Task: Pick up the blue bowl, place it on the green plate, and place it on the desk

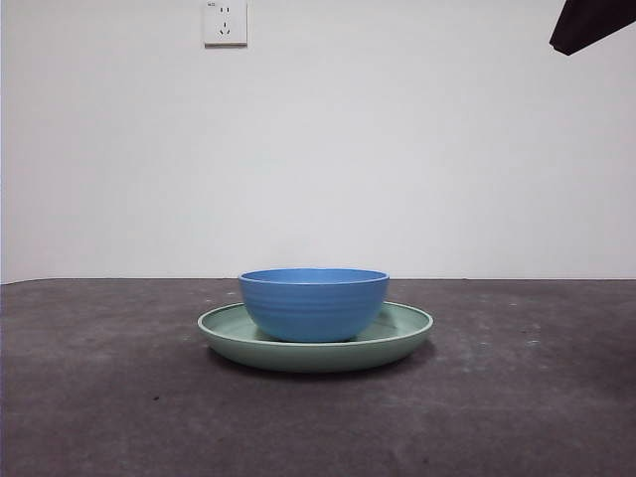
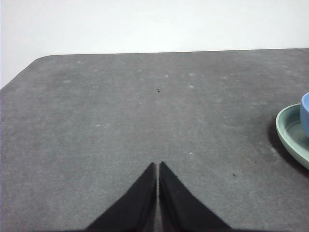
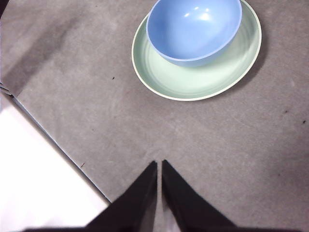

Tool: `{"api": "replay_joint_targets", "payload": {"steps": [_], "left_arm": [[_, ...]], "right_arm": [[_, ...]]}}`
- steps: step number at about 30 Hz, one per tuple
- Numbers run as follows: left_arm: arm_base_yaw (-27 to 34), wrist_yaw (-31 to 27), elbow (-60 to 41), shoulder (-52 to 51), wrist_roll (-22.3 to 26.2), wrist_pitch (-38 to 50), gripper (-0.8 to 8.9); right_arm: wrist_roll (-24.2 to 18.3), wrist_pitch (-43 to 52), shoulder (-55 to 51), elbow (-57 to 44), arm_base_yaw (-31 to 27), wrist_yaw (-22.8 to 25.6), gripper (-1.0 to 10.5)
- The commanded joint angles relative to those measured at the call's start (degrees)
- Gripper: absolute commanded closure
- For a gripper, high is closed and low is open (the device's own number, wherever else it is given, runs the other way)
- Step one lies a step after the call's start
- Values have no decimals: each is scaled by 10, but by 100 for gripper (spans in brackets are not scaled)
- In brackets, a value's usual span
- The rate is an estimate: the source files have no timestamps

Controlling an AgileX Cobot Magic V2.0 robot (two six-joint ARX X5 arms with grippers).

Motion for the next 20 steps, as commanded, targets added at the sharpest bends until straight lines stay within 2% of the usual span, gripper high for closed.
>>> {"api": "replay_joint_targets", "payload": {"steps": [1,5,13,16,20], "left_arm": [[1,-1,-12,-1,-4,-4,804],[1,-1,-12,-1,-4,-4,804],[1,-1,-12,-1,-4,-4,804],[1,-1,-12,-1,-4,-4,804],[1,-1,-12,-1,-4,-4,804]], "right_arm": [[-48,6,-12,9,-17,12,936],[-56,45,-57,9,-81,18,936],[-79,164,-194,-46,-257,40,936],[-83,232,-248,-107,-295,45,936],[-83,334,-324,-212,-314,47,936]]}}
